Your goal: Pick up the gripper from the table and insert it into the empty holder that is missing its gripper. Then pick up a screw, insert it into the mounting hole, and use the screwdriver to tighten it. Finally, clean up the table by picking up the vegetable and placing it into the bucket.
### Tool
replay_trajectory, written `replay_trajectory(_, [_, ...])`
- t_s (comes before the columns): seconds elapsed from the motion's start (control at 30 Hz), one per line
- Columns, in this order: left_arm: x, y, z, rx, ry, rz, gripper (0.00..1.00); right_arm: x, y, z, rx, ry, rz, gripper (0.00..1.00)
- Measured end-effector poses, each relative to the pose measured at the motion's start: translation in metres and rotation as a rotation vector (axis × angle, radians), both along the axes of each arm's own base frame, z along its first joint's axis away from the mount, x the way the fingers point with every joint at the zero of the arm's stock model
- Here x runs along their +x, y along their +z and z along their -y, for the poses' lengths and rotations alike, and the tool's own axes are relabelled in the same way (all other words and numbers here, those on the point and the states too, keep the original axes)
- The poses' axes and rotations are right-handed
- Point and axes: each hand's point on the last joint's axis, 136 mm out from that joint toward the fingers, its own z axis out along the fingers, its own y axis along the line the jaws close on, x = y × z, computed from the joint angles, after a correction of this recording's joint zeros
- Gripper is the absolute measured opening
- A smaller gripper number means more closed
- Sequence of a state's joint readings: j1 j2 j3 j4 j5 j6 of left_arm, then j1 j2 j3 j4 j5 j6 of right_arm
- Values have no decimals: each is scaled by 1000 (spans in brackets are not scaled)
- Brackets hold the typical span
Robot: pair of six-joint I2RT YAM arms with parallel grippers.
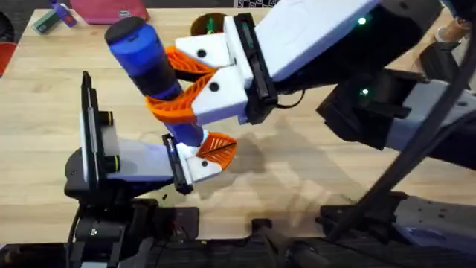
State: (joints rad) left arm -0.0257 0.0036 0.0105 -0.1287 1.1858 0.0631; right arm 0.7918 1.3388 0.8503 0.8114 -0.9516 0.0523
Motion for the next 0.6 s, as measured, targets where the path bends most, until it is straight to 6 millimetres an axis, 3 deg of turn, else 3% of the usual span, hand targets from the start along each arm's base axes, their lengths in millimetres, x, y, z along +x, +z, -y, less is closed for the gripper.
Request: replay_trajectory(0.6, [0,0,0,0,0,0,6,-1,-2,0,-4,8,-2,24])
